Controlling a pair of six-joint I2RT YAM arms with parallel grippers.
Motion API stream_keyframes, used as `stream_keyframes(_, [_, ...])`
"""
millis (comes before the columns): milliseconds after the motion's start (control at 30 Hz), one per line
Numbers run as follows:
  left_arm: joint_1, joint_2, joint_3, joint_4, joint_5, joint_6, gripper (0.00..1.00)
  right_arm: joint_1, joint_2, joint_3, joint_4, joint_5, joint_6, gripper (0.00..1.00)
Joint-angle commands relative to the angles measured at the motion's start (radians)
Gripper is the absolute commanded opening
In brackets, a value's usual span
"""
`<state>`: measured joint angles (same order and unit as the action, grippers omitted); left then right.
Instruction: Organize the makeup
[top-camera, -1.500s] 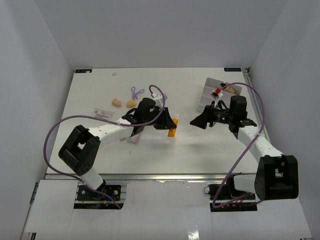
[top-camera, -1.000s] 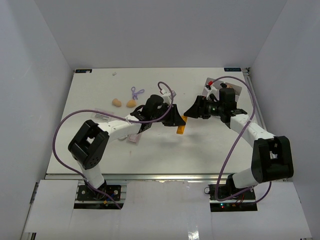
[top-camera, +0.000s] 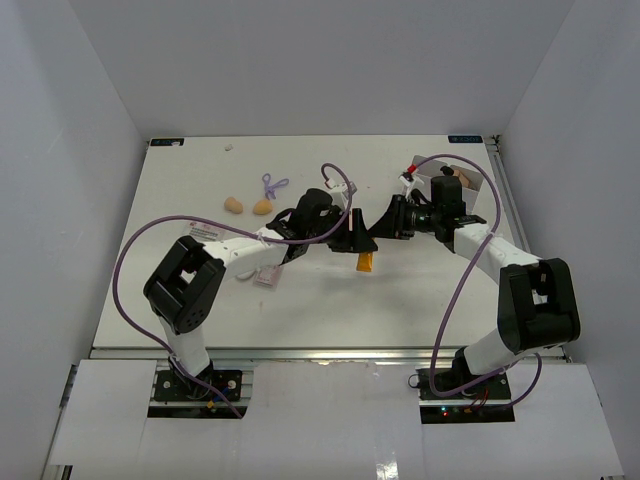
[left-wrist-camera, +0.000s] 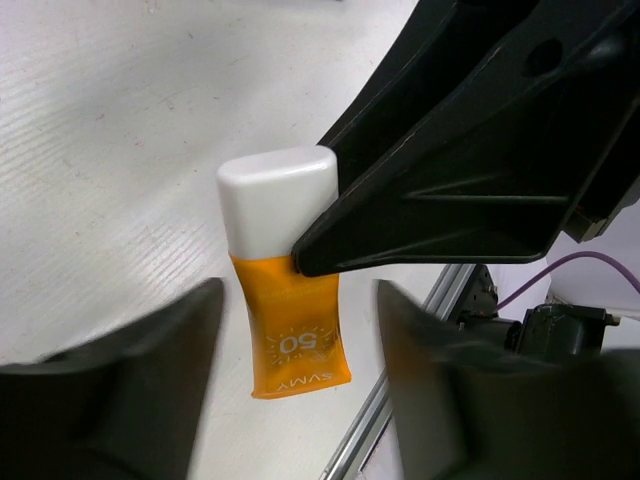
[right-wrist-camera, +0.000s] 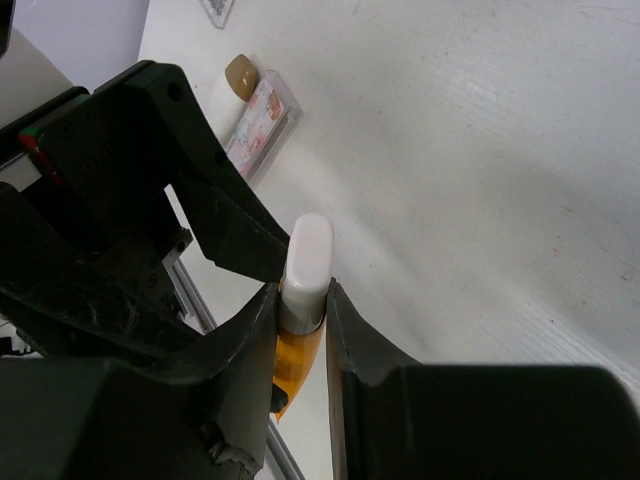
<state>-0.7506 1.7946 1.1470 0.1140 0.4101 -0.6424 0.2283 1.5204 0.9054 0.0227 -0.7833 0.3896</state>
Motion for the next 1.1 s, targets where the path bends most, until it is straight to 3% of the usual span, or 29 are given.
stream_keyframes(0, [-0.009,-0.055,0.031,0.014,0.006,0.013,0.82,-0.002,-0.014,0.046,0.03,-0.063,-0.053,0.08])
stream_keyframes(67, [-0.007,-0.075,0.022,-0.001,-0.005,0.024,0.92,-0.009,-0.016,0.073,0.003,-0.066,-0.109,0.08])
stream_keyframes(167, [-0.007,-0.122,0.007,-0.032,-0.033,0.057,0.98,-0.02,-0.022,0.139,-0.11,-0.026,-0.238,0.08])
stream_keyframes(400, [0.021,-0.3,-0.023,-0.225,-0.116,0.164,0.98,-0.044,-0.07,0.294,-0.221,0.129,-0.532,0.08])
stream_keyframes(667, [0.065,-0.574,-0.118,-0.472,-0.311,0.377,0.98,-0.041,-0.095,0.334,-0.163,0.404,-0.82,0.08])
stream_keyframes(867, [0.071,-0.713,-0.277,-0.471,-0.45,0.432,0.98,-0.035,-0.032,0.384,-0.132,0.523,-0.928,0.08])
stream_keyframes(1067, [0.071,-0.759,-0.329,-0.451,-0.471,0.428,0.98,-0.034,0.03,0.424,-0.07,0.619,-1.008,0.09])
